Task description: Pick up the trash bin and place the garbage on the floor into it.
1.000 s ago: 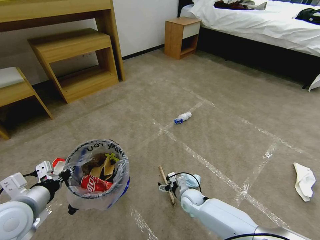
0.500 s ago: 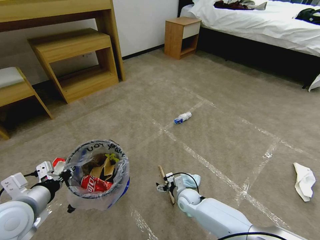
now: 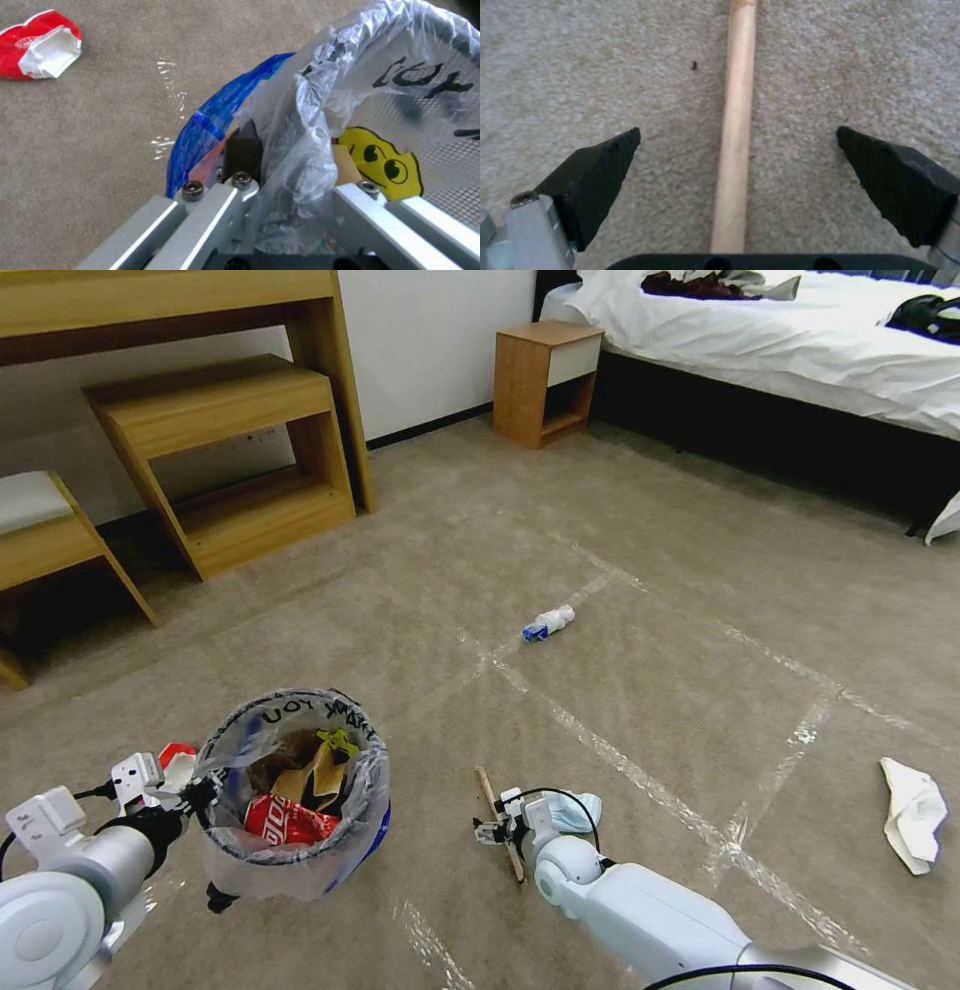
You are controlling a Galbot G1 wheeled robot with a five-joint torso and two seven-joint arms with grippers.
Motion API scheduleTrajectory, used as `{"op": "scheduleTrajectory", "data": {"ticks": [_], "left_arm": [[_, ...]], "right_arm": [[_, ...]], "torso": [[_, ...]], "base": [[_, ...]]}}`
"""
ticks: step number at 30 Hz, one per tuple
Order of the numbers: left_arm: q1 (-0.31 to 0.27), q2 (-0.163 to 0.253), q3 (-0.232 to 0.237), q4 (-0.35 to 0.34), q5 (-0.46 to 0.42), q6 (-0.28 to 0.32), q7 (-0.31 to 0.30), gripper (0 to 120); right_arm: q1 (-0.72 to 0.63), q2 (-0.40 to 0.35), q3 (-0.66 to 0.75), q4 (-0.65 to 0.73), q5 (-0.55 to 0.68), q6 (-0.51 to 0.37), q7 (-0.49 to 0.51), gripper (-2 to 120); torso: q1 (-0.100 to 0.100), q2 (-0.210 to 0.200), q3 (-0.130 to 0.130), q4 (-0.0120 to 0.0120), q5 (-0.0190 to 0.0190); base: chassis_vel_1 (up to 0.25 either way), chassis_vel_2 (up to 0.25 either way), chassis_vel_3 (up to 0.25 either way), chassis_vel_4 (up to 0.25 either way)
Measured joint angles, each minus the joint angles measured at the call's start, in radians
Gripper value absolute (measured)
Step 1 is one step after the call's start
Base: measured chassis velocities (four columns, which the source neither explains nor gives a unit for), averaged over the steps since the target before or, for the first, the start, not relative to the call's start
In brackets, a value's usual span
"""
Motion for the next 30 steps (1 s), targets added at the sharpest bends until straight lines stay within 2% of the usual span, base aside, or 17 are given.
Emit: {"op": "scheduleTrajectory", "data": {"ticks": [17, 28, 30], "left_arm": [[-0.008, 0.006, 0.004, 0.005, -0.002, -0.003, 0.001, 0], [-0.009, 0.007, 0.015, 0.008, 0.006, -0.008, 0.006, 0], [-0.010, 0.008, 0.017, 0.010, 0.009, -0.008, 0.008, 0]], "right_arm": [[0.008, 0.025, -0.010, -0.049, -0.026, 0.007, -0.001, 99], [0.011, 0.012, -0.013, -0.040, -0.043, 0.011, 0.009, 74], [0.011, 0.007, -0.011, -0.030, -0.039, 0.011, 0.013, 67]], "torso": [[0.000, 0.000, 0.000, -0.0001, 0.0000], [0.000, 0.000, 0.000, 0.0004, 0.0004], [0.000, 0.000, 0.000, 0.0005, 0.0005]], "base": [[0.000, 0.000, 0.000, 0.000], [0.000, 0.000, 0.000, 0.000], [0.000, 0.000, 0.000, 0.000]]}}
